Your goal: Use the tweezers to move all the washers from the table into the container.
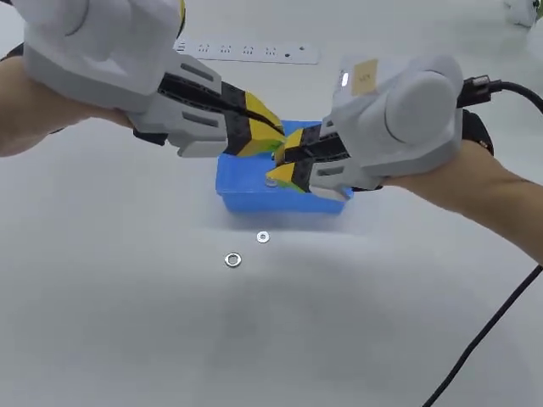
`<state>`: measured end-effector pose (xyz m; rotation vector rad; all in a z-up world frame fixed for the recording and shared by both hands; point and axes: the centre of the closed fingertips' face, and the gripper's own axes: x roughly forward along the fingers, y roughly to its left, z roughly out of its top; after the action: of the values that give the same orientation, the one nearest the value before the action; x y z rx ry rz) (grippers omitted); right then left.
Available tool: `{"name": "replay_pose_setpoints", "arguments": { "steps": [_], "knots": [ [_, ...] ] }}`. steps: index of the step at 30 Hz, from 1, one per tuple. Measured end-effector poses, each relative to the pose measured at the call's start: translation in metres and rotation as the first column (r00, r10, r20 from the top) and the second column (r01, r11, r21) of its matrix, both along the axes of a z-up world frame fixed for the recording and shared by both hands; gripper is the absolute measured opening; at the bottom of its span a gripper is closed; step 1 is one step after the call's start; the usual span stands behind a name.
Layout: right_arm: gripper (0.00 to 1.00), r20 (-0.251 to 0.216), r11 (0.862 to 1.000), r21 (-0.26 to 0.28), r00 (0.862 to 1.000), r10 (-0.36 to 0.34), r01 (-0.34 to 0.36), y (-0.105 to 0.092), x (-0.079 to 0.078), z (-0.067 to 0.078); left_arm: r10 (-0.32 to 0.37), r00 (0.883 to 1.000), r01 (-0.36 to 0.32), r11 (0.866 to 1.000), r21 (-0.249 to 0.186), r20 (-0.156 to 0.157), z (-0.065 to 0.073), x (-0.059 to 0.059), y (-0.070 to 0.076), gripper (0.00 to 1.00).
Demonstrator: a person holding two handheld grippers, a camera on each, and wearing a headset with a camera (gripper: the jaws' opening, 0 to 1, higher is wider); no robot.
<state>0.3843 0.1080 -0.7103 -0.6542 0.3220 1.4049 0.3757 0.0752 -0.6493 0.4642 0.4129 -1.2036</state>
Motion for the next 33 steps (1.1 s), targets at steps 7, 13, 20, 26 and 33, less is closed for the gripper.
{"name": "replay_pose_setpoints", "arguments": {
  "steps": [7,13,20,26,33],
  "knots": [
    [0.11,-0.001,1.0,-0.009,1.0,0.014,-0.014,-0.002,-0.019,0.002,-0.004,1.0,0.004,1.0,0.002,0.0,0.003,-0.018,-0.002,0.05],
    [0.11,-0.018,0.999,-0.013,0.999,0.031,-0.031,0.0,-0.032,-0.005,-0.009,1.0,0.009,1.0,0.01,0.001,-0.002,-0.034,-0.002,0.05],
    [0.11,-0.045,0.999,-0.015,0.998,0.047,-0.048,0.003,-0.048,-0.014,-0.003,1.0,0.003,1.0,0.009,-0.016,-0.014,-0.046,0.003,0.05],
    [0.11,-0.059,0.998,-0.018,0.996,0.062,-0.064,0.006,-0.055,-0.02,0.008,0.999,-0.008,1.0,0.0,-0.034,-0.018,-0.052,0.006,0.05],
    [0.1,-0.071,0.996,-0.033,0.994,0.078,-0.08,0.011,-0.058,-0.029,0.019,0.998,-0.019,1.0,0.001,-0.064,-0.026,-0.055,0.009,0.06]
  ]
}}
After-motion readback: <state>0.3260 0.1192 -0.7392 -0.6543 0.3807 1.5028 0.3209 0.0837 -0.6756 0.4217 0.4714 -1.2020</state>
